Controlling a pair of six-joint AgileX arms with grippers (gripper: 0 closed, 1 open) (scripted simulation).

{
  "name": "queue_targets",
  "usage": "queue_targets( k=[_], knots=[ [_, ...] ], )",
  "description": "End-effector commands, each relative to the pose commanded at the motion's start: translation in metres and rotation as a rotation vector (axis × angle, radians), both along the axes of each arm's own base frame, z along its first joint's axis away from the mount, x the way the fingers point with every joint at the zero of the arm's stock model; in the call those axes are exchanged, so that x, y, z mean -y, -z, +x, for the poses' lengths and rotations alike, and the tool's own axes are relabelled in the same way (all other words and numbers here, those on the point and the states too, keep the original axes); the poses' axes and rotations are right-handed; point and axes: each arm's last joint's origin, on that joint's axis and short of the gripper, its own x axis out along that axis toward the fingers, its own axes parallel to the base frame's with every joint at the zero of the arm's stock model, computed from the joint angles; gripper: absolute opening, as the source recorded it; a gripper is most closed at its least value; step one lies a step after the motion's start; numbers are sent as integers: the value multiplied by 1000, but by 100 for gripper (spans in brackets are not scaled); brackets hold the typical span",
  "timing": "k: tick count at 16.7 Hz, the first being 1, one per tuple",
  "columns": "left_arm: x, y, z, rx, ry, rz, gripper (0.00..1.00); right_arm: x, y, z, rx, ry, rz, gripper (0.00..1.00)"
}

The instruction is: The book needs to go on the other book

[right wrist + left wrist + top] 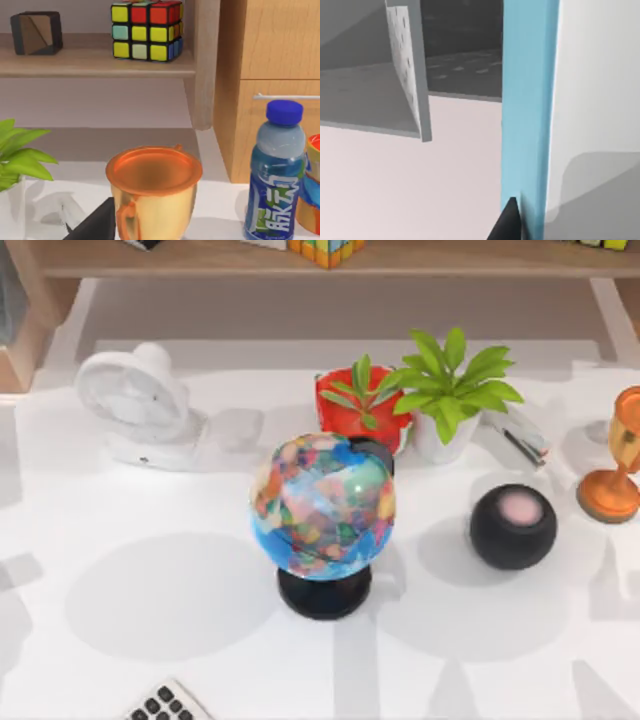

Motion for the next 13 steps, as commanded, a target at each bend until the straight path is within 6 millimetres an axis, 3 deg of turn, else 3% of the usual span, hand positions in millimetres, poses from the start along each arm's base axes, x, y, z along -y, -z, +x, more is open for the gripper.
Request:
queue_targets(
  k=[3,5,13],
  knots=[
    [14,42,-9,-114,53,-14,0,0,0,0,0,0,0,100],
    [22,60,-12,-160,78,-28,0,0,0,0,0,0,0,100],
    [24,66,-13,-178,85,-34,0,0,0,0,0,0,0,100]
  ],
)
